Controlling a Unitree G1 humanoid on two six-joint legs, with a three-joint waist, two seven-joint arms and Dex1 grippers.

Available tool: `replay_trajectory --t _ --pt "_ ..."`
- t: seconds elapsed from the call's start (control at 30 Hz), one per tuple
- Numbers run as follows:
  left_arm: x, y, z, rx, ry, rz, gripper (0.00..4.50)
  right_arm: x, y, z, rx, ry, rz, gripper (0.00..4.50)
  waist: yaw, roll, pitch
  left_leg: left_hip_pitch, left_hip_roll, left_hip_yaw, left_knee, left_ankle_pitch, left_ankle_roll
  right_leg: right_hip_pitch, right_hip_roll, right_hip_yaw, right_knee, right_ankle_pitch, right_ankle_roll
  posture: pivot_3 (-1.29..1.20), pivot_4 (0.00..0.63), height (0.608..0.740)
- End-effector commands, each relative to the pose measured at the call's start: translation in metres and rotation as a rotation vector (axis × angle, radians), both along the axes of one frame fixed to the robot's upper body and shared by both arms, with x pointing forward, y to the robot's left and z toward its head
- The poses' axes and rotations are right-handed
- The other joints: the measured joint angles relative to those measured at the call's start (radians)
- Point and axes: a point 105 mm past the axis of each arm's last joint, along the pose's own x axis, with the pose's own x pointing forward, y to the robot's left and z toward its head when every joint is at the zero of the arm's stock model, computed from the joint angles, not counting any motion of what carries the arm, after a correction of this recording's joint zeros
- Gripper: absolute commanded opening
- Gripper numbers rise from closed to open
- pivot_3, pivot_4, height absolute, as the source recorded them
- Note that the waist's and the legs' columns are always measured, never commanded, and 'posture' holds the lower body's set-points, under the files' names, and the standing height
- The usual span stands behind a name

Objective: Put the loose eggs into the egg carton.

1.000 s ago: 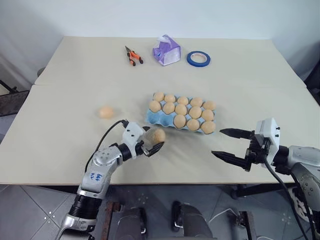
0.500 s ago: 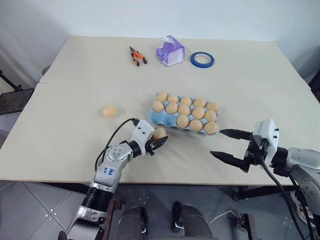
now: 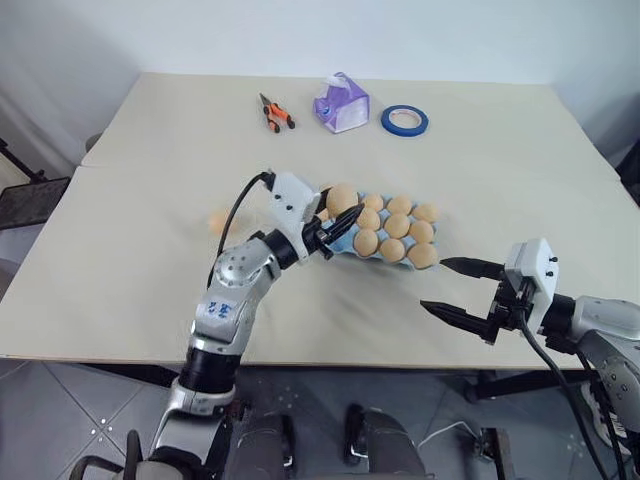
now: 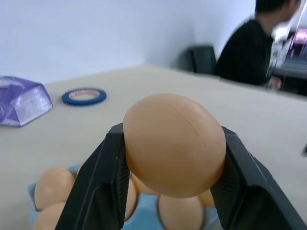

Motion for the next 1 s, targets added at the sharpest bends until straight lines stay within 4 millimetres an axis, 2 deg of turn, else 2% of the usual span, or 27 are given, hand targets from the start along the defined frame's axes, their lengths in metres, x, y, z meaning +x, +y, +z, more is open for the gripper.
replay_trajectory --t 0.03,0.27,0.33,0.57,0.63,0.77,0.87,1.0 --pt "0.009 -0.007 -0.005 0.020 0.000 0.019 1.87 -0.004 0.001 0.009 0.004 -0.044 -0.007 4.50 0.000 0.000 0.000 0.000 0.000 0.000 0.000 0.000 0.000 0.000 0.000 0.000 0.000 0.000 0.000 0.00 0.150 0.740" --pt "0.011 -0.015 -0.016 0.068 0.022 -0.012 1.87 -0.007 0.000 0.008 0.005 -0.047 -0.026 4.50 0.002 0.000 0.000 -0.002 0.000 -0.001 0.000 0.001 0.004 -0.001 0.000 -0.001 0.000 0.000 0.000 0.00 0.150 0.740" --pt "0.012 -0.014 -0.016 0.064 0.037 -0.005 2.59 -0.007 -0.001 0.007 0.006 -0.048 -0.034 4.50 0.001 0.000 0.000 -0.002 0.000 -0.001 0.000 0.001 0.005 -0.001 0.000 0.000 0.000 0.000 0.000 0.00 0.150 0.740" --pt "0.009 -0.006 -0.013 0.073 0.059 0.013 4.47 -0.007 -0.001 0.006 0.004 -0.043 -0.037 4.50 0.001 0.000 0.000 -0.001 0.001 -0.001 0.000 0.001 0.005 -0.001 0.000 0.000 0.000 0.000 0.000 0.00 0.150 0.740" --pt "0.009 0.000 -0.011 0.080 0.059 0.031 4.47 -0.006 -0.002 0.006 0.003 -0.043 -0.035 4.50 0.001 0.000 0.000 -0.001 0.001 -0.001 0.000 0.001 0.005 -0.001 0.000 0.000 0.000 0.000 0.000 0.00 0.150 0.740" --pt "-0.004 0.023 -0.005 0.080 0.052 -0.007 4.47 -0.004 -0.002 0.007 0.003 -0.042 -0.022 4.50 -0.005 0.000 0.000 -0.001 0.001 0.000 0.000 0.001 0.004 -0.002 0.000 0.000 0.000 0.000 0.000 0.00 0.150 0.740" --pt "-0.022 0.045 -0.005 0.080 0.065 -0.096 4.47 -0.002 -0.001 0.007 0.005 -0.038 -0.011 4.50 -0.006 0.000 0.000 -0.001 0.002 0.000 0.000 0.001 0.004 -0.002 0.000 0.000 0.002 -0.001 -0.001 0.00 0.150 0.740" --pt "-0.054 0.082 -0.018 0.134 0.112 -0.223 4.47 0.001 0.001 0.006 0.007 -0.036 0.007 4.50 -0.005 0.000 0.000 -0.001 0.002 0.000 0.000 0.000 0.002 -0.003 0.000 0.000 0.002 -0.001 -0.002 0.00 0.150 0.740"
